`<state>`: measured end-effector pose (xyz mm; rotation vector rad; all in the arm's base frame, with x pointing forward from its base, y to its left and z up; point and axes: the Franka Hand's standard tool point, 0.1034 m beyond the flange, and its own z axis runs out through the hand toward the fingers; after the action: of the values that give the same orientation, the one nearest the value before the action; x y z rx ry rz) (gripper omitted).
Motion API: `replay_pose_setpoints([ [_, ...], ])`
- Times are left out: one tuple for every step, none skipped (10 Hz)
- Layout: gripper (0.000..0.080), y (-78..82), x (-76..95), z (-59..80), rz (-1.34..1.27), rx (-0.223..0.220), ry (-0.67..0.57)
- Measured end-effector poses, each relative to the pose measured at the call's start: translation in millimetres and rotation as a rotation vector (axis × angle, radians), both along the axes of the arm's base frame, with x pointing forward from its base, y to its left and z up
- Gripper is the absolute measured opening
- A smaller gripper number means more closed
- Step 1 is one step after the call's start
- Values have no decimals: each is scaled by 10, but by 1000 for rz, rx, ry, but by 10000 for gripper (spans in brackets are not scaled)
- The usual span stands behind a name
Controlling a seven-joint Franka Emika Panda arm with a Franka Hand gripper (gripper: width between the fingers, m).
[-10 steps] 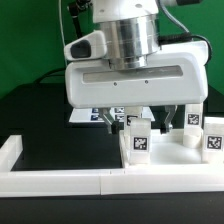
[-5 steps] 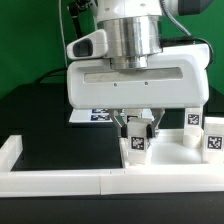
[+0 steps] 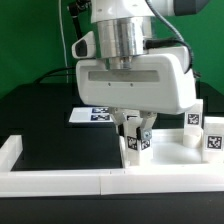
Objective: Assemble square table
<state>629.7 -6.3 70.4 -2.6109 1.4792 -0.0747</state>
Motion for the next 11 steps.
replay_pose_setpoints([
  [291,-10,-26,-5,-186,50,7],
  [292,-16,-60,-14,-378,120,-5],
  [296,-5,-85,-15,-522,185,-16],
  [296,8,-86,-12,-578,207,-2],
  [297,36,-92,-12,-670,228,21],
  [297,55,-94,-16,-710,234,29],
  [385,48,-95,-19,-719,235,31],
  [385,55,-106,-23,-652,220,29],
  [557,105,-162,-35,-450,167,58],
  [630,149,-123,-1,-236,133,36],
  [630,191,-110,5,-99,121,13],
])
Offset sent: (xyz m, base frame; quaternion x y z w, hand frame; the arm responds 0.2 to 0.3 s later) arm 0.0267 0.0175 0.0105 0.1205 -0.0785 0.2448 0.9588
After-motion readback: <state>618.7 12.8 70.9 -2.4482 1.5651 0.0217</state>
